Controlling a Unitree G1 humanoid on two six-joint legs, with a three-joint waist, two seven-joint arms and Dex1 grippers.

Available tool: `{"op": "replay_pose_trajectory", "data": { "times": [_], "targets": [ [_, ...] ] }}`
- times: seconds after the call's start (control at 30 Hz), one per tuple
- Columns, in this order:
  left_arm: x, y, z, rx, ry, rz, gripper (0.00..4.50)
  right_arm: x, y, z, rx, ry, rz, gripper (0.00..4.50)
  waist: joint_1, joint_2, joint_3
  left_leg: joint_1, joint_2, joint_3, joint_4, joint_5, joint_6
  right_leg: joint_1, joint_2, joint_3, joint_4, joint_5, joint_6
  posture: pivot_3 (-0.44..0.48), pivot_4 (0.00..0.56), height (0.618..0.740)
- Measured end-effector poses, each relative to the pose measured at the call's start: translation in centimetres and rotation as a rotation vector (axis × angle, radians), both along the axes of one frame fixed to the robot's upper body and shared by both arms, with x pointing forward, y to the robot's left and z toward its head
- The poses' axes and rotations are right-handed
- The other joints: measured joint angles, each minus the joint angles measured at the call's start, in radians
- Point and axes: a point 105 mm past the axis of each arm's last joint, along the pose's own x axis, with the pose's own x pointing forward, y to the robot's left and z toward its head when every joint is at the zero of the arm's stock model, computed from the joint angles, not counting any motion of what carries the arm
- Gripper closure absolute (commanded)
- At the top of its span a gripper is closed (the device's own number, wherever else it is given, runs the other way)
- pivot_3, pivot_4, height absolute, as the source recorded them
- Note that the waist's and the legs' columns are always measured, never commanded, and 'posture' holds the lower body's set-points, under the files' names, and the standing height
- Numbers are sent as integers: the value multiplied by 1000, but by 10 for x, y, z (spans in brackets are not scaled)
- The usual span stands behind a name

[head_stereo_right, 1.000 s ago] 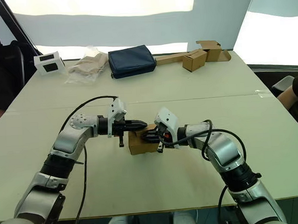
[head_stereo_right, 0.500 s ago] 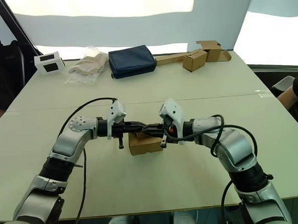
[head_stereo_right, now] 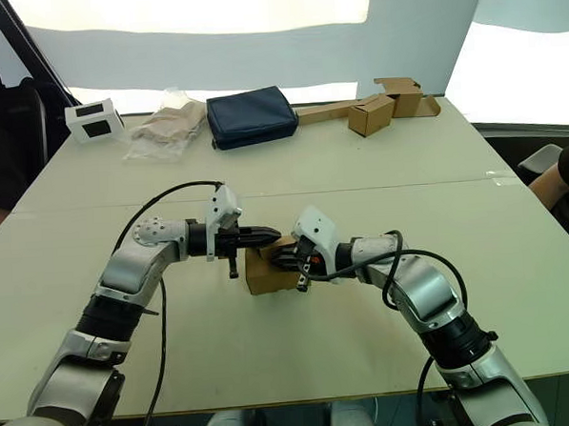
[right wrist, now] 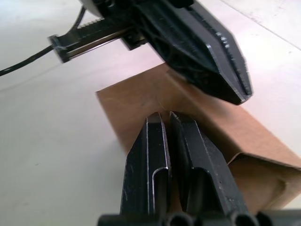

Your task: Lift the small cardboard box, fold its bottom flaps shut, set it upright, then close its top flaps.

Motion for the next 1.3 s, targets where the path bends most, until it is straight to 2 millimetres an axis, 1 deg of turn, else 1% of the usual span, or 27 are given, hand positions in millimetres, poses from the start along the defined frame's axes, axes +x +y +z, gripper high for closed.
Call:
{"op": "replay_pose_trajectory", "data": {
  "times": [0.17, 0.37, 0.43, 0.57, 0.73, 0.83, 1.0, 1.03, 1.1, 1.17, 1.23, 1.3],
  "targets": [
    [0, 0, 1, -2, 0, -2, 4494, 0, 0, -1, 1, 4, 7, 4258, 0, 0, 0, 0, 0, 0, 0, 0, 0, 0, 0, 0, 0, 0, 0, 0, 150, 740],
    [-3, 1, -7, 15, -1, -10, 4494, -11, 0, 3, 34, 53, 37, 4258, 0, 0, 0, 0, 0, 0, 0, 0, 0, 0, 0, 0, 0, 0, 0, 0, 150, 740],
    [-4, 3, -12, 26, 6, -7, 4494, -14, -2, 9, 57, 58, 43, 4258, 0, 0, 0, 0, 0, 0, 0, 0, 0, 0, 0, 0, 0, 0, 0, 0, 150, 740],
    [-9, 6, -16, 44, -6, -19, 4494, -19, -7, 36, 126, 14, 39, 4258, 0, 0, 0, 0, 1, -1, 0, 0, 0, 0, 0, 0, 0, -1, -1, 0, 150, 740],
    [-14, 5, -15, 45, -2, -30, 4494, -15, -14, 55, 172, -20, -6, 4258, 0, 0, 0, 0, 1, -1, 0, 0, 0, 0, 0, 0, 0, -1, -3, 0, 150, 740],
    [-15, 7, -8, 16, 18, -15, 4494, -13, -20, 58, 155, -43, -33, 4258, 0, 0, 0, 0, 1, -1, 0, 0, 0, 0, 0, 0, 0, -1, -2, 0, 150, 740],
    [-17, 17, 29, -70, -8, 12, 4494, -6, -23, 65, 156, -96, -64, 4258, -2, 0, 0, 0, 1, -1, 0, 0, 0, -1, 0, 0, 0, 0, 0, 0, 150, 740],
    [-17, 18, 33, -76, -12, 18, 4494, -4, -24, 65, 154, -106, -69, 4258, -2, 0, 0, 0, 1, -1, 0, 0, 0, -1, 0, 0, 0, 0, 0, 0, 150, 740],
    [-18, 20, 33, -68, -18, 30, 4494, -1, -24, 63, 146, -113, -77, 4258, -1, 0, 0, 0, 0, -1, 0, 0, 0, -1, 0, 0, 0, 0, 0, 0, 150, 740],
    [-18, 23, 25, -48, -6, 54, 4494, 4, -25, 53, 120, -97, -92, 4258, -2, 0, 0, 0, 0, 0, 0, 0, 0, -1, 0, 0, 0, 0, 0, 0, 150, 740],
    [-20, 23, 12, -27, 21, 70, 4494, 7, -25, 35, 80, -68, -102, 4258, -2, 0, 0, 0, 0, 0, 0, 0, 0, -1, 0, 0, 0, 0, -1, 0, 150, 740],
    [-24, 20, -5, -3, 62, 71, 4494, 7, -25, 9, 30, -10, -111, 4258, 0, 0, 0, -1, 0, 0, -1, 0, 0, -1, 0, 0, 0, -1, -1, 0, 150, 740]
  ]
}}
